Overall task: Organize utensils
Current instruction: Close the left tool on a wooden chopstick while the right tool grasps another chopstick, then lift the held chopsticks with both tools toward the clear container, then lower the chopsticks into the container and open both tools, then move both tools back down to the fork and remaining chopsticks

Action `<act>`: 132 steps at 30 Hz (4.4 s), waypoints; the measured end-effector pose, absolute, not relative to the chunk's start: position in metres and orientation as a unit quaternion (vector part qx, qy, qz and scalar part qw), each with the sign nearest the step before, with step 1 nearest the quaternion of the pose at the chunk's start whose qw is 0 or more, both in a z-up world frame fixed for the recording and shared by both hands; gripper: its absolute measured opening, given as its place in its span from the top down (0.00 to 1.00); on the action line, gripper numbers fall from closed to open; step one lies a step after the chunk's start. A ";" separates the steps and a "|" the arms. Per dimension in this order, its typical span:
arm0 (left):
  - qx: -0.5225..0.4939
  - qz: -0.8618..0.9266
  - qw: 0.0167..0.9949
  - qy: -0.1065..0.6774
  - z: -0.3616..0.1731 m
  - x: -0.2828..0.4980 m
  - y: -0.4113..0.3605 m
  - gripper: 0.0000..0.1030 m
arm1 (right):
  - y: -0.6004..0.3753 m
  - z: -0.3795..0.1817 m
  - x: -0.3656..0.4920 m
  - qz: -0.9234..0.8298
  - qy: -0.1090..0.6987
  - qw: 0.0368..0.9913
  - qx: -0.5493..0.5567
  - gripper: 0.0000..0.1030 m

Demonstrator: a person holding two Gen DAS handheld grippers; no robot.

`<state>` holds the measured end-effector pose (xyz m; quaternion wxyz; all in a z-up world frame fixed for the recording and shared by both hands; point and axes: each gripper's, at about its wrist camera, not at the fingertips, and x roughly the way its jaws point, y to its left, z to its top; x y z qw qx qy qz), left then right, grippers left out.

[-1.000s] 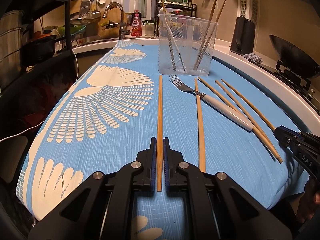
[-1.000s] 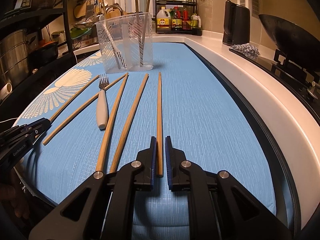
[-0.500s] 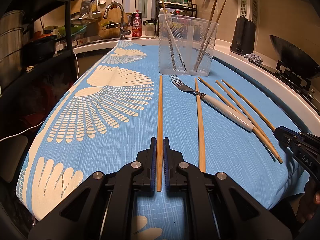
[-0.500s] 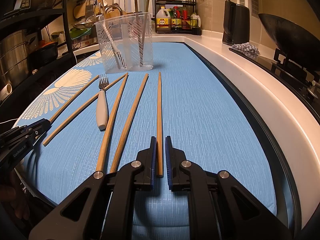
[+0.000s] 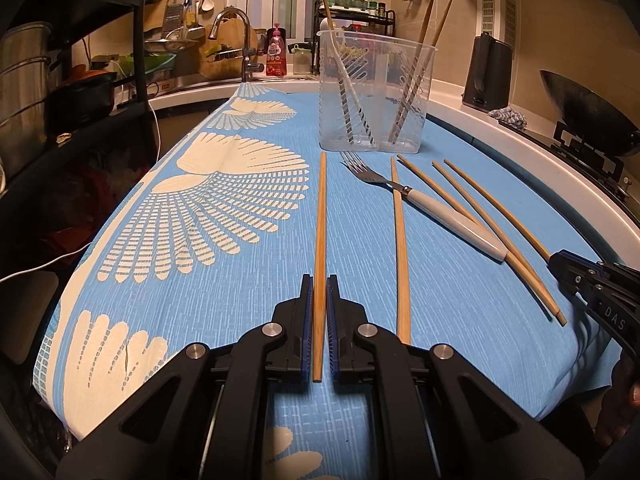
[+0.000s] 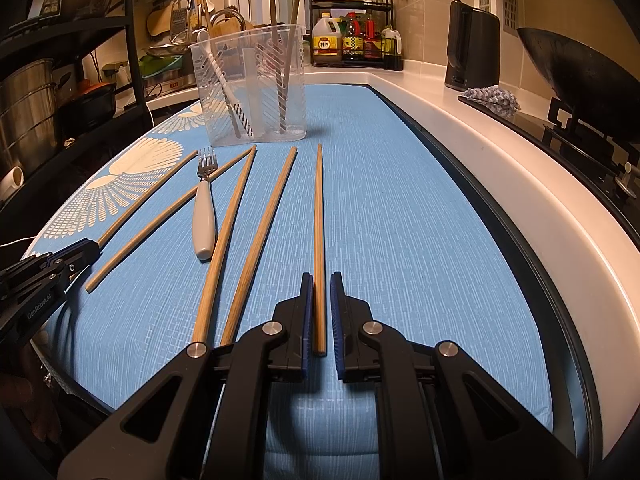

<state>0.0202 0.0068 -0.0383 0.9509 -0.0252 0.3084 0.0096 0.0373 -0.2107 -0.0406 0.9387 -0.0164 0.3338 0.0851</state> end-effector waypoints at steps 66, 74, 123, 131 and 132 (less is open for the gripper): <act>-0.042 -0.061 0.966 0.248 0.140 0.073 0.022 0.94 | -0.216 0.144 0.060 0.133 0.235 0.963 0.012 0.94; -0.060 -0.072 0.958 0.271 0.160 0.101 0.031 0.94 | -0.197 0.174 0.082 0.160 0.225 0.961 0.003 0.94; -0.057 -0.129 0.964 0.226 0.185 0.176 0.031 0.72 | -0.172 0.224 0.167 0.163 0.181 0.970 0.008 0.70; -0.055 -0.103 0.965 0.235 0.133 0.115 0.023 0.72 | -0.187 0.185 0.106 0.146 0.179 0.973 0.007 0.70; -0.057 -0.100 0.964 0.240 0.124 0.109 0.022 0.71 | -0.189 0.178 0.099 0.143 0.178 0.973 0.004 0.70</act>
